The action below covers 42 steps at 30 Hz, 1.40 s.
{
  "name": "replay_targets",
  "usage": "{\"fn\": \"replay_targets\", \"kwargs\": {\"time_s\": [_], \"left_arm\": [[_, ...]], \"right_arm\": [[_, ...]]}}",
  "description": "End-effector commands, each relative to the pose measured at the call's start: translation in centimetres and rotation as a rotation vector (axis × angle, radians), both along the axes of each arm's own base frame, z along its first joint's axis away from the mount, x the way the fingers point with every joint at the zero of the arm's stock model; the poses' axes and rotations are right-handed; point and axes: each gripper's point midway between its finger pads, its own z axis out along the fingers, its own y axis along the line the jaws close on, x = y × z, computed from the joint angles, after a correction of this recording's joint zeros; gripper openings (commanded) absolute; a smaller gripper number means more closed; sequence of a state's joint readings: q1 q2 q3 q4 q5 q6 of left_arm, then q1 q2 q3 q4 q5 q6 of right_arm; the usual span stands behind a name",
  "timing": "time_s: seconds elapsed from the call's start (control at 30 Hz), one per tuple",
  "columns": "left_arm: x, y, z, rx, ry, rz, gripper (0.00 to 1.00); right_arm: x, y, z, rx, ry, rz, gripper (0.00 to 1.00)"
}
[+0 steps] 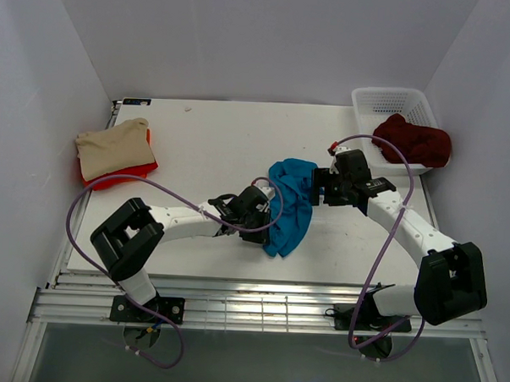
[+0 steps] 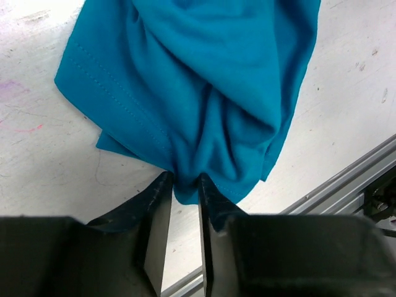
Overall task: Fold and stack the t-shirts
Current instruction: Flatten out the tshirt
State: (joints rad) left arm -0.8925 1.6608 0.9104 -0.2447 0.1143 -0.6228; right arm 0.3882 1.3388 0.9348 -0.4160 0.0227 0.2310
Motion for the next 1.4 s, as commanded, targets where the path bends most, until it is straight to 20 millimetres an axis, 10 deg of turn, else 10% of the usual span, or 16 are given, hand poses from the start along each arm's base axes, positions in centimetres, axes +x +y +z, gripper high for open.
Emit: {"fn": "replay_targets", "kwargs": {"time_s": [0.0, 0.13, 0.23, 0.63, 0.73, 1.07, 1.37], "left_arm": [[1.2, -1.4, 1.6, -0.049, -0.054, -0.002, 0.33], [1.8, -0.6, 1.4, 0.001, -0.083, 0.017, 0.0], [4.3, 2.9, 2.3, 0.164, -0.206, 0.129, 0.0], [11.0, 19.7, 17.6, 0.278, -0.598, 0.778, 0.0], [10.8, 20.7, 18.2, 0.252, -0.641, 0.812, 0.0], [11.3, 20.7, 11.3, 0.39, -0.533, 0.783, 0.0], [15.7, 23.8, 10.6, 0.464, -0.602, 0.871, 0.0]], "right_arm": [[0.6, 0.6, 1.1, 0.036, -0.047, 0.0, 0.84], [0.8, 0.6, 1.0, 0.031, -0.044, 0.001, 0.84], [0.7, 0.6, 1.0, 0.03, -0.041, 0.003, 0.84], [0.4, 1.6, 0.4, 0.067, -0.024, 0.033, 0.84], [1.1, 2.2, 0.9, 0.079, -0.042, 0.055, 0.84], [5.0, 7.6, 3.2, 0.158, -0.109, 0.209, 0.83], [8.2, 13.2, 4.8, 0.24, -0.141, 0.322, 0.71]]}}
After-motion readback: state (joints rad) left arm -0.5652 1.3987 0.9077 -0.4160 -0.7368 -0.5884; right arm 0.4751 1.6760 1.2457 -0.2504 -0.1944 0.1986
